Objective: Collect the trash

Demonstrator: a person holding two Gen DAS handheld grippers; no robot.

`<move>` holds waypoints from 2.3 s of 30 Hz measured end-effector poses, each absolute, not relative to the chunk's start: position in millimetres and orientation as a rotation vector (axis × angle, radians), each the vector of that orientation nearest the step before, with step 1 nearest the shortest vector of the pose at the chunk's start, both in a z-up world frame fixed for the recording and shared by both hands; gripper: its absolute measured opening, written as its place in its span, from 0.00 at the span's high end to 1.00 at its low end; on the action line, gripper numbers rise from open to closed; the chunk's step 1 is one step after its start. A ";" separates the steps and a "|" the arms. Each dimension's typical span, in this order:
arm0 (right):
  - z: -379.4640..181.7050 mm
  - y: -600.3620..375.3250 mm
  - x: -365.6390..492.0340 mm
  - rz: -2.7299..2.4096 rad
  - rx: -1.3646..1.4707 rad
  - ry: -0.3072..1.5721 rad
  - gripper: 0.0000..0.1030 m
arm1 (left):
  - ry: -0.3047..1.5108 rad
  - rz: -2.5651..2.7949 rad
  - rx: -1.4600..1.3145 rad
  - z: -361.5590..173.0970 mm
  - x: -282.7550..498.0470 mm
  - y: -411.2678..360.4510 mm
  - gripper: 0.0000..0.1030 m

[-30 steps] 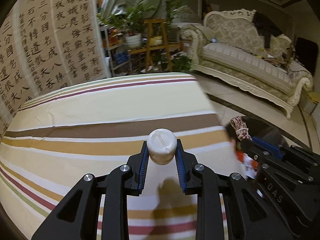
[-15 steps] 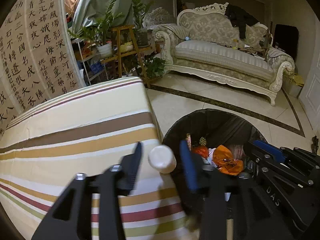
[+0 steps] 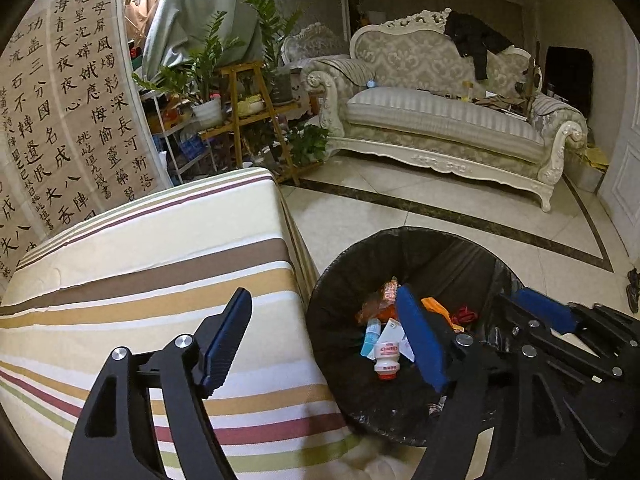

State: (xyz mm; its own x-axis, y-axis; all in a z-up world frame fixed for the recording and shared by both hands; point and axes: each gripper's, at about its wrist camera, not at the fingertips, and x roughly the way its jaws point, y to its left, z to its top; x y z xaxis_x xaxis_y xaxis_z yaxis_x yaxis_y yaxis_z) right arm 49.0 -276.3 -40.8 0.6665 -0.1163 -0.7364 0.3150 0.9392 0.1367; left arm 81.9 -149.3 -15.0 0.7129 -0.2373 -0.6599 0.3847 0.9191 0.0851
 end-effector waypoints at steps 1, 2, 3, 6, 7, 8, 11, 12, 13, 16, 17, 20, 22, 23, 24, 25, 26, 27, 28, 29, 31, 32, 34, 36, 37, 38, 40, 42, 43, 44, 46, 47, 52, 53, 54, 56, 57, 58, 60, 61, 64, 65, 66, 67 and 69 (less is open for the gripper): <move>-40.0 -275.9 47.9 -0.250 0.261 0.803 0.71 | 0.694 -0.346 0.222 -14.4 80.4 -148.5 0.28; -39.0 -275.4 46.5 -0.250 0.259 0.801 0.71 | 0.691 -0.345 0.218 -12.9 79.0 -146.7 0.28; -38.3 -275.9 45.9 -0.251 0.259 0.799 0.71 | 0.689 -0.342 0.217 -12.3 77.4 -145.9 0.27; -34.7 -276.3 40.6 -0.254 0.256 0.789 0.66 | 0.677 -0.328 0.220 -9.0 71.6 -142.8 0.25; -33.5 -276.8 38.6 -0.256 0.256 0.784 0.64 | 0.673 -0.318 0.221 -7.7 68.7 -140.8 0.25; -32.5 -277.4 36.4 -0.257 0.254 0.779 0.63 | 0.671 -0.313 0.219 -6.5 66.4 -139.0 0.24; -27.9 -274.7 30.0 -0.258 0.245 0.766 0.61 | 0.672 -0.316 0.202 -4.1 61.0 -132.5 0.24; -26.4 -273.7 27.1 -0.258 0.243 0.761 0.59 | 0.674 -0.316 0.196 -3.2 59.1 -130.8 0.23; -24.4 -272.2 24.0 -0.258 0.239 0.755 0.57 | 0.675 -0.316 0.189 -2.6 55.9 -128.4 0.23; -20.5 -268.2 16.0 -0.257 0.224 0.743 0.55 | 0.667 -0.300 0.188 -0.2 48.1 -123.3 0.21; -19.2 -267.1 13.1 -0.255 0.223 0.740 0.55 | 0.663 -0.295 0.190 0.9 46.5 -122.4 0.21; -15.6 -265.3 5.1 -0.253 0.220 0.729 0.51 | 0.654 -0.279 0.199 2.2 40.0 -117.5 0.20; -12.1 -264.4 -1.2 -0.255 0.210 0.716 0.49 | 0.652 -0.276 0.196 3.1 36.0 -114.8 0.20; -9.6 -263.1 -4.7 -0.256 0.202 0.709 0.49 | 0.651 -0.276 0.192 3.6 33.8 -112.7 0.20; -7.8 -262.1 -7.4 -0.257 0.197 0.703 0.49 | 0.651 -0.273 0.189 3.8 32.0 -110.7 0.20; -6.2 -261.4 -9.1 -0.256 0.195 0.699 0.49 | 0.651 -0.272 0.185 4.2 30.4 -109.0 0.20; -5.0 -260.6 -10.9 -0.255 0.194 0.695 0.49 | 0.650 -0.272 0.179 5.1 28.4 -107.3 0.20; -3.4 -259.7 -13.3 -0.254 0.192 0.690 0.49 | 0.648 -0.271 0.176 6.2 27.4 -105.5 0.20; -2.3 -258.3 -15.7 -0.254 0.190 0.685 0.48 | 0.646 -0.270 0.174 7.0 25.9 -104.5 0.20; -1.4 -257.6 -17.4 -0.255 0.188 0.682 0.48 | 0.643 -0.270 0.173 7.8 24.3 -103.5 0.20; -0.8 -256.7 -19.3 -0.254 0.185 0.680 0.48 | 0.641 -0.270 0.168 9.5 22.3 -101.4 0.20; -0.7 -256.5 -19.3 -0.254 0.185 0.679 0.48 | 0.641 -0.270 0.167 9.6 22.5 -101.1 0.20; -0.5 -255.6 -19.5 -0.255 0.184 0.679 0.48 | 0.639 -0.270 0.167 9.8 22.6 -100.1 0.20; -0.6 -255.7 -19.6 -0.254 0.185 0.679 0.48 | 0.636 -0.269 0.164 11.3 21.7 -99.0 0.20; -0.5 -255.7 -20.0 -0.255 0.185 0.679 0.48 | 0.636 -0.269 0.162 11.8 20.1 -98.0 0.20; -0.8 -255.9 -19.6 -0.255 0.185 0.679 0.48 | 0.634 -0.269 0.160 12.4 19.5 -97.5 0.20; -0.8 -256.2 -19.8 -0.254 0.185 0.678 0.48 | 0.633 -0.268 0.158 13.4 18.2 -96.5 0.19; -0.6 -255.8 -20.7 -0.254 0.184 0.676 0.48 | 0.634 -0.269 0.158 13.4 17.7 -96.3 0.19; -1.1 -256.5 -20.4 -0.253 0.184 0.676 0.48 | 0.634 -0.269 0.158 13.3 17.8 -96.2 0.19; -0.9 -256.7 -21.9 -0.253 0.183 0.674 0.48 | 0.634 -0.269 0.158 13.3 18.1 -96.2 0.19; -0.9 -256.9 -23.8 -0.253 0.183 0.673 0.48 | 0.634 -0.268 0.158 13.5 17.6 -96.1 0.20; -1.0 -257.2 -25.0 -0.253 0.183 0.673 0.48 | 0.634 -0.268 0.158 13.3 16.4 -95.9 0.19; -0.9 -256.6 -24.6 -0.253 0.182 0.674 0.48 | 0.635 -0.265 0.152 12.1 14.0 -93.4 0.19; -0.9 -256.3 -24.0 -0.254 0.182 0.673 0.48 | 0.635 -0.266 0.152 12.1 14.2 -93.4 0.19; -0.8 -256.2 -24.1 -0.254 0.182 0.673 0.48 | 0.636 -0.265 0.151 11.9 14.0 -92.2 0.19; -0.9 -256.0 -23.9 -0.254 0.182 0.673 0.48 | 0.636 -0.264 0.150 11.7 14.1 -91.2 0.19; -1.0 -256.0 -24.2 -0.255 0.183 0.673 0.48 | 0.637 -0.264 0.149 11.7 14.1 -91.1 0.19; -1.0 -256.0 -24.7 -0.255 0.184 0.673 0.48 | 0.637 -0.264 0.148 11.7 13.4 -90.9 0.19; -0.8 -255.8 -24.9 -0.254 0.182 0.673 0.48 | 0.638 -0.263 0.146 11.0 14.0 -89.8 0.19; -0.9 -256.0 -24.5 -0.254 0.181 0.673 0.48 | 0.639 -0.263 0.145 10.9 14.6 -89.1 0.19; -1.0 -255.8 -24.5 -0.254 0.183 0.673 0.48 | 0.644 -0.262 0.138 10.8 15.3 -86.7 0.19; -1.1 -255.7 -24.7 -0.254 0.182 0.674 0.48 | 0.645 -0.262 0.137 10.7 15.4 -86.2 0.19; -1.0 -255.7 -24.3 -0.254 0.183 0.674 0.48 | 0.646 -0.261 0.136 10.8 15.9 -85.9 0.19; -1.0 -255.7 -24.6 -0.254 0.183 0.674 0.48 | 0.645 -0.261 0.136 10.8 15.8 -85.7 0.19; -1.0 -255.5 -24.9 -0.253 0.183 0.673 0.48 | 0.646 -0.261 0.136 10.5 15.6 -85.5 0.19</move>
State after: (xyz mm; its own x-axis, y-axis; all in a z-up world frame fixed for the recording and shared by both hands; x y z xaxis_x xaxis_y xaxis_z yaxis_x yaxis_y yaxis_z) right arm -24.9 -255.5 -1.0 0.7532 -0.1714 -0.6351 0.2892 0.9534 0.0858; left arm 15.6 -85.5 10.5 0.7671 -0.1978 -0.6103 0.2821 0.9584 0.0440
